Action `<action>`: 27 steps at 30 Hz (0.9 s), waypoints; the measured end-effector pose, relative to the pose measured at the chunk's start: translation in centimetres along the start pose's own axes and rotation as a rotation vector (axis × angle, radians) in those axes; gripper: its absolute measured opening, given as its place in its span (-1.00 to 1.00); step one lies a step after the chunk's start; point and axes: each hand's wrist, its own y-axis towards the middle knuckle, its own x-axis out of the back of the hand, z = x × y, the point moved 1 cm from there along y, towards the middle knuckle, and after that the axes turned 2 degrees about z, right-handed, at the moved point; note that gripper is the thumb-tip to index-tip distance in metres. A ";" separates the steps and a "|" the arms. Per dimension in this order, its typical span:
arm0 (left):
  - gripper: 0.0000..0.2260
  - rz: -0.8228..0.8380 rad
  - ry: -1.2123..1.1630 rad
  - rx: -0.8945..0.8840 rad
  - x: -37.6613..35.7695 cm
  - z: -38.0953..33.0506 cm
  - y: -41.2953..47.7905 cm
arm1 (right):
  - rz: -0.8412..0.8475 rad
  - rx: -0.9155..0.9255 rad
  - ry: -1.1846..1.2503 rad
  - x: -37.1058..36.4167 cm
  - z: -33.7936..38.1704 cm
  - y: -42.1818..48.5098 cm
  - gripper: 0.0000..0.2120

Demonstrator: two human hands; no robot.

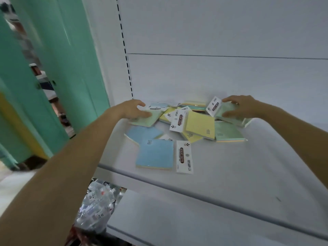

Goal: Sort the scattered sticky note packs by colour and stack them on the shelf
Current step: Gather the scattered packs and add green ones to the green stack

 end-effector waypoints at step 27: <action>-0.74 0.095 -1.084 -0.471 -0.3 -7.4 0.6 | -0.557 -0.366 0.844 0.6 -2.6 -14.6 -0.49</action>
